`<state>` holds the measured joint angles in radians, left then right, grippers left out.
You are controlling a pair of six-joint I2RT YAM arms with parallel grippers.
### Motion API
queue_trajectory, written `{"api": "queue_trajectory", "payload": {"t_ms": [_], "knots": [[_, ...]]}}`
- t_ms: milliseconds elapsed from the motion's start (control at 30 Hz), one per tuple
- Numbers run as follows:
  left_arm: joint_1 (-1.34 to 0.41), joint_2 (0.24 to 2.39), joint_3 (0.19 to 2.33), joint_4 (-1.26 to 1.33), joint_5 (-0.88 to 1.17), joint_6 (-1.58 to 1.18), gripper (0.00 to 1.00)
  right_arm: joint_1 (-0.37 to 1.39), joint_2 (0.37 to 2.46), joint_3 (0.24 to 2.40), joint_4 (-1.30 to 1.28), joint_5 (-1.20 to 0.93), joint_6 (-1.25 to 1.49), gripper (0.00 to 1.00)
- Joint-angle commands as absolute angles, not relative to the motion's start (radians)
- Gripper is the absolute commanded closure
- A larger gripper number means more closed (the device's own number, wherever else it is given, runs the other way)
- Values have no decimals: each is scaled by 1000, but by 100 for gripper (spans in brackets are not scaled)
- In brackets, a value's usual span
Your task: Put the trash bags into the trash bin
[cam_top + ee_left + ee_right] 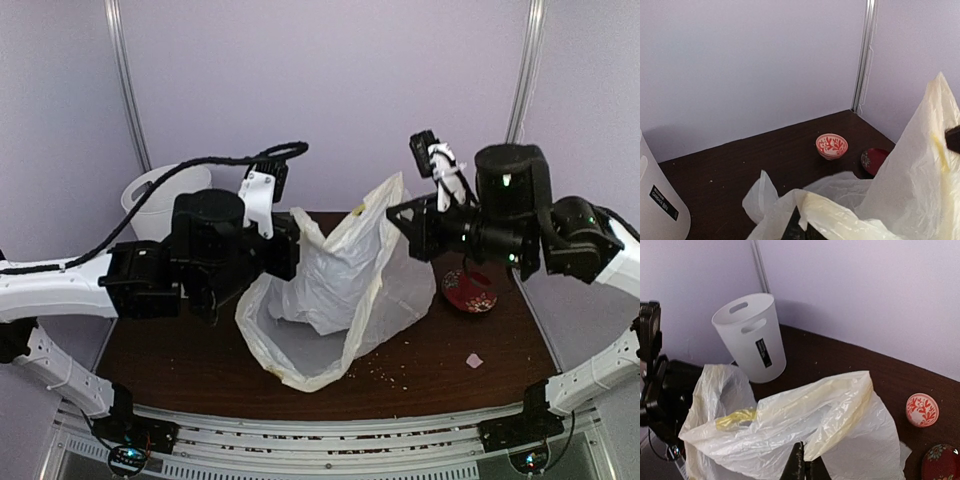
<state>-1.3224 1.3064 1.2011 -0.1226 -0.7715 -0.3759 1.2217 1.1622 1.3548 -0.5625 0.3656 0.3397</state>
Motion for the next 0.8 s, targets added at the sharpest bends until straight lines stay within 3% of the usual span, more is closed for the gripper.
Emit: {"api": "queue_trajectory", "payload": {"t_ms": [0, 167, 333, 500, 567, 767], "knots": [[-1229, 1423, 1476, -60, -826, -213, 100, 1053, 1275, 1701, -648, 461, 291, 100], [-1138, 1563, 1844, -247, -1011, -208, 100, 947, 1377, 1981, -776, 418, 258, 100], [-1133, 1545, 1840, -441, -1025, -426, 100, 946, 1324, 1849, -817, 175, 279, 100], [-1132, 1418, 1651, -672, -850, -676, 100, 945, 1204, 1606, -864, 73, 466, 100], [-1105, 1407, 1651, -771, -677, -666, 100, 944, 1158, 1563, -894, 71, 536, 100], [-1036, 1456, 1692, -958, -409, -664, 100, 936, 1193, 1652, -1117, 123, 619, 100]]}}
